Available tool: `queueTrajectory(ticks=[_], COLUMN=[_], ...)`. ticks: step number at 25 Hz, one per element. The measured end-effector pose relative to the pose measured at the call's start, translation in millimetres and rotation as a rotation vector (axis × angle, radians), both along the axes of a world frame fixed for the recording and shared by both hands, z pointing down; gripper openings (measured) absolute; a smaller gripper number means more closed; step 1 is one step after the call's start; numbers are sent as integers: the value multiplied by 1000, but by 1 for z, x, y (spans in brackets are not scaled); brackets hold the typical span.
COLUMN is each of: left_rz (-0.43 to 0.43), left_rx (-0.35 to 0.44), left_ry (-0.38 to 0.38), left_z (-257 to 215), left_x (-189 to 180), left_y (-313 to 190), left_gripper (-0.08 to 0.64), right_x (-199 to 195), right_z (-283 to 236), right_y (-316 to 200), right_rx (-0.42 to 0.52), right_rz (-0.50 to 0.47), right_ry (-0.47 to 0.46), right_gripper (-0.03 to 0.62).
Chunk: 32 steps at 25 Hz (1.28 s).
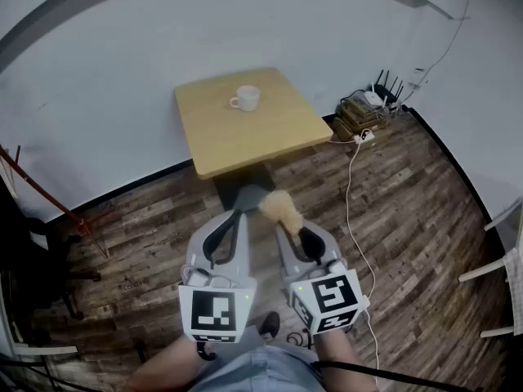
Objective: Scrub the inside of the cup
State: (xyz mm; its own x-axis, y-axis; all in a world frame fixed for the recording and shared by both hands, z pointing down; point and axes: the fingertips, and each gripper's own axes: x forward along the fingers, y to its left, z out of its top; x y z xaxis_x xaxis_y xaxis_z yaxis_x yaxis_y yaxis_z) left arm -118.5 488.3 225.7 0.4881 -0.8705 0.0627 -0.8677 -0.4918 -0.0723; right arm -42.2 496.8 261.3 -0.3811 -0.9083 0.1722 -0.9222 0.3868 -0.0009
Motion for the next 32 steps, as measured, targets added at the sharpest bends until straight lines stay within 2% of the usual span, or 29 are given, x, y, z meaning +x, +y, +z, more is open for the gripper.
queueTrajectory(ticks=[15, 23, 32], left_rz=[10, -9, -79], left_rx=[14, 7, -55], left_ry=[-38, -36, -51], left_z=[2, 5, 29], left_x=[34, 69, 58], left_y=[7, 11, -1], left_gripper=[18, 20, 18], right_x=[35, 79, 91], right_z=[3, 4, 31], right_y=[6, 8, -13], right_rx=[7, 20, -48], right_rz=[3, 23, 1], right_ry=[-23, -105, -115], right_gripper=[74, 78, 80])
